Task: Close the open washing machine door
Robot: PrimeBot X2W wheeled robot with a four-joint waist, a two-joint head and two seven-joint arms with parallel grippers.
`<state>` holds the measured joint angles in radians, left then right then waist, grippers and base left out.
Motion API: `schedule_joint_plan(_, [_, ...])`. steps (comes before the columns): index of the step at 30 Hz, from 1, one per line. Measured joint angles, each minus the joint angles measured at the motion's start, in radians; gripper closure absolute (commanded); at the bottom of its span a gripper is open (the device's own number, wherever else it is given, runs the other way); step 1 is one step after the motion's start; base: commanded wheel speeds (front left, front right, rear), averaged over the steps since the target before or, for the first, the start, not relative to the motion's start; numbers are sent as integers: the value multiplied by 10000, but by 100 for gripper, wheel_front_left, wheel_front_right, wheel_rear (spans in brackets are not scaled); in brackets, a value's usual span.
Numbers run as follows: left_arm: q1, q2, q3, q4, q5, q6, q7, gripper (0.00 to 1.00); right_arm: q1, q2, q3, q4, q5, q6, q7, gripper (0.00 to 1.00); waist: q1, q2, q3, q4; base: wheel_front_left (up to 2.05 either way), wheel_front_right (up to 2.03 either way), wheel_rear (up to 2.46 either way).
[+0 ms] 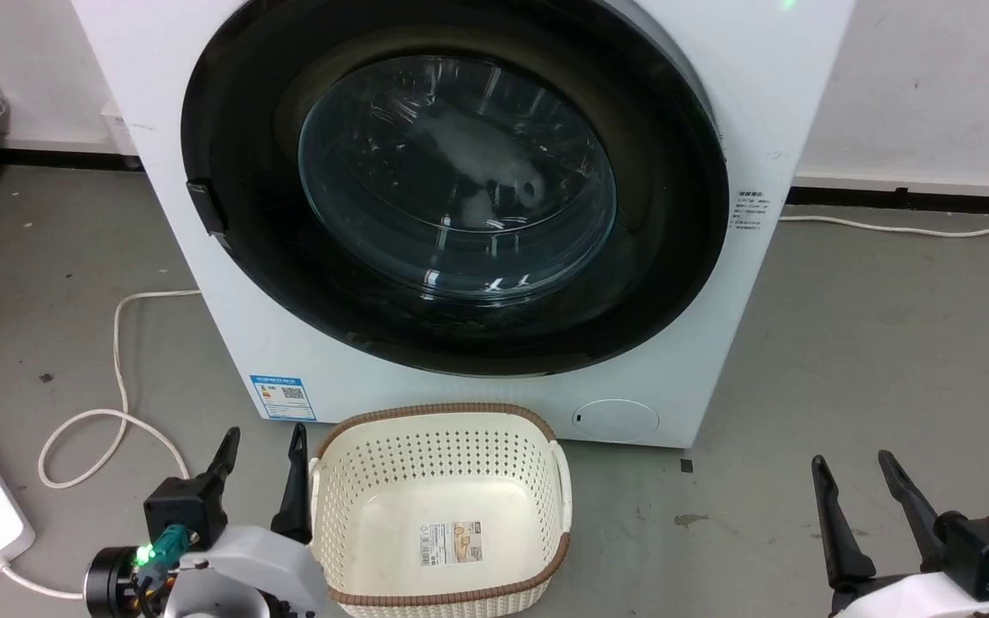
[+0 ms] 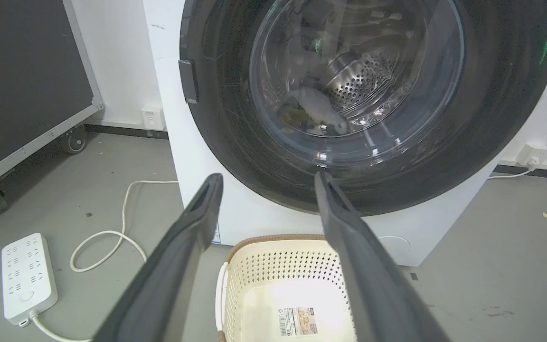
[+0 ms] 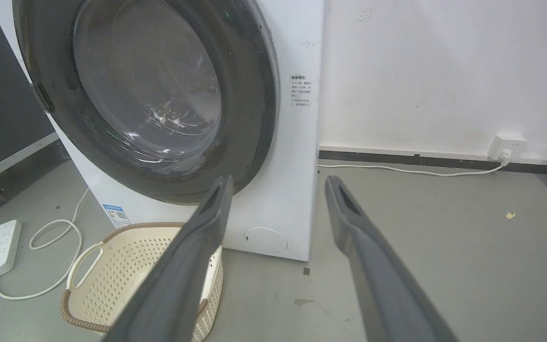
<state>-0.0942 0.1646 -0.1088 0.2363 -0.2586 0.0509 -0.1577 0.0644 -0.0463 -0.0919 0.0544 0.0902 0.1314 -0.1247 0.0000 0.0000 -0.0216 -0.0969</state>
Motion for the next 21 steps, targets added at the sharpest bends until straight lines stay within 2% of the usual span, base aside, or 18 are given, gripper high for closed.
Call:
schedule_joint_plan(8, [-76,12,-27,50,-88,4,0,0,0,0,-2,-29,-2,0,0,0,0,0,3,28,0,0,0])
schedule_joint_plan(9, [-77,12,-31,54,-94,10,-12,100,0,0,-8,-33,0,0,0,100,0,0,3,31,0,0,0])
schedule_joint_plan(21, [-74,-21,8,-31,8,-10,75,100,-17,2,27,-19,-19,0,75,100,1,0,15,92,0,0,0])
